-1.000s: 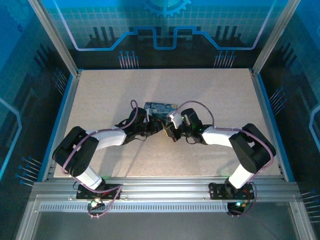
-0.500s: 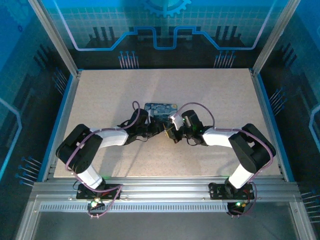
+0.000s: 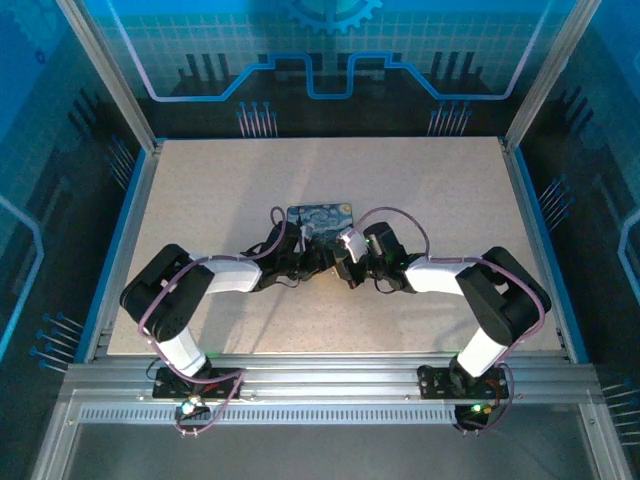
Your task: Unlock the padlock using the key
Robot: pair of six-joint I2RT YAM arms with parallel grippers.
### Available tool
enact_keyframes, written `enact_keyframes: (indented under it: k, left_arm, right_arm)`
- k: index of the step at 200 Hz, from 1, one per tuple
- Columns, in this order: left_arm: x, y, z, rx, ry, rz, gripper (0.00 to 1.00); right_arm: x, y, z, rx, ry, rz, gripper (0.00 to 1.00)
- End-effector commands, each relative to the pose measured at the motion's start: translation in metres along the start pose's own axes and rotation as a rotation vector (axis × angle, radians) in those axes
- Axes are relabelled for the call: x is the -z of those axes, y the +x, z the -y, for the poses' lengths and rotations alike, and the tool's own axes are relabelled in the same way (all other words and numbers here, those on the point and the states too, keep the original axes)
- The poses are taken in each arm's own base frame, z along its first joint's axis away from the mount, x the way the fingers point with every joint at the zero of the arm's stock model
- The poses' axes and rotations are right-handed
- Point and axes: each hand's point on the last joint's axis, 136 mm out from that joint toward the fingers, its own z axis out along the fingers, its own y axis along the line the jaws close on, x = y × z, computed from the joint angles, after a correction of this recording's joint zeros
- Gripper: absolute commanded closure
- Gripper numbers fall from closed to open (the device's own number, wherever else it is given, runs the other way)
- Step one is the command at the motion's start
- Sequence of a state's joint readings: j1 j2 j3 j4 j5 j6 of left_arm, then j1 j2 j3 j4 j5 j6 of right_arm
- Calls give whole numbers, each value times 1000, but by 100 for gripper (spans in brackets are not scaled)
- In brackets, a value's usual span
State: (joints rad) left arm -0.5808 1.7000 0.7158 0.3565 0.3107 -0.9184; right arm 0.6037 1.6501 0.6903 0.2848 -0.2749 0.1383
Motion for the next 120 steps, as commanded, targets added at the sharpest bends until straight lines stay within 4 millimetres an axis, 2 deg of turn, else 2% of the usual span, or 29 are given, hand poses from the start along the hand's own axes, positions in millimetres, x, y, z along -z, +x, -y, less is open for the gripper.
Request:
enact_keyframes:
  k: [1, 19, 58, 91, 120]
  left_arm:
    - [7, 14, 5, -6, 20, -42, 47]
    - [12, 14, 4, -6, 15, -32, 43]
    - [28, 8, 4, 8, 49, 34, 37]
    - [41, 1, 3, 63, 122, 120, 36]
    - [44, 1, 0, 113, 171, 159, 38]
  right_arm:
    - [-5, -2, -7, 7, -40, -23, 100]
    - [-6, 4, -7, -7, -42, -49, 100]
    - [-3, 3, -14, -60, -71, -71, 100]
    - [3, 3, -20, -133, -92, -69, 100]
    - [7, 6, -24, -206, -106, -91, 100]
